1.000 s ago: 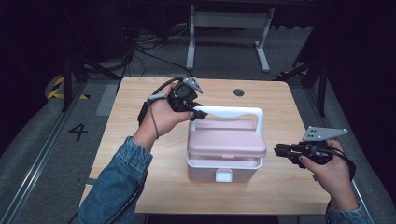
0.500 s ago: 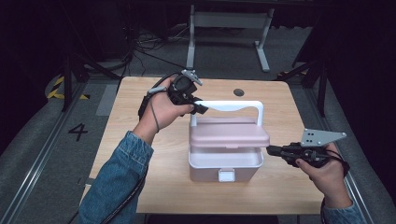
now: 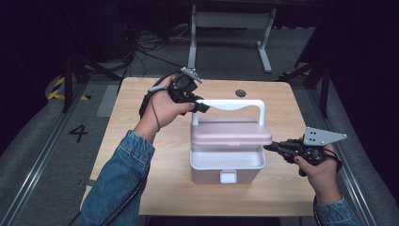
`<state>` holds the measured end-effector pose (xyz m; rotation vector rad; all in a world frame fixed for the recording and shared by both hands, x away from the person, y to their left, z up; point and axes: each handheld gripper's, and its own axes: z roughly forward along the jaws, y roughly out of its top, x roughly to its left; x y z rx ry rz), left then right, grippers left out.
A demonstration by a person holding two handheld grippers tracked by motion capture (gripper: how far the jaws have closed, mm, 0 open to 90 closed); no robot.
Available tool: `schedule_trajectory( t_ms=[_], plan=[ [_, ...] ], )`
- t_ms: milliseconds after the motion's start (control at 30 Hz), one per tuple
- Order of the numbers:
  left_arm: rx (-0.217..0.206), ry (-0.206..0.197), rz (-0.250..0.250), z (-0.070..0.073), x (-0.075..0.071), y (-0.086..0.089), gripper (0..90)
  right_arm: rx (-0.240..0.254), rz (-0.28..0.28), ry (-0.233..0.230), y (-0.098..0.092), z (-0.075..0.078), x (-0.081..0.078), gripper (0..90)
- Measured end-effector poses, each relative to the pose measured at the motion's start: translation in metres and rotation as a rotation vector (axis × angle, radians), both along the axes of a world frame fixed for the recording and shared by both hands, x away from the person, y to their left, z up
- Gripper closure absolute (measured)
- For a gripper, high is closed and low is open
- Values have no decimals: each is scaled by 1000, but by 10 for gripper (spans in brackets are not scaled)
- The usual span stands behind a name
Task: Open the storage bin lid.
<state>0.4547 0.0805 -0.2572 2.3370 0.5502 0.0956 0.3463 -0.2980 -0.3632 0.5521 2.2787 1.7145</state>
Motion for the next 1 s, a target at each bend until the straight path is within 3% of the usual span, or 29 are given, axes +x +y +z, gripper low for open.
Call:
schedule_trajectory(
  t_ms=[267,300,367,467,500,700,1000],
  plan=[
    [-10,9,14,0,1,2,646,27,-15,-10,3,0,4,900],
    [-17,-2,42,0,1,3,610,28,-14,-9,3,0,5,900],
    [-14,-5,53,0,1,4,581,28,-12,-11,2,0,5,900],
    [-3,-19,94,-1,0,9,411,26,-17,-11,3,1,6,900],
    [7,-30,108,-1,-2,12,411,26,-17,-11,3,1,6,900],
    [13,-110,152,-1,-26,39,340,29,-24,-6,3,4,8,900],
    [26,-121,199,-18,-57,79,326,56,-41,-22,7,10,15,900]
  ],
)
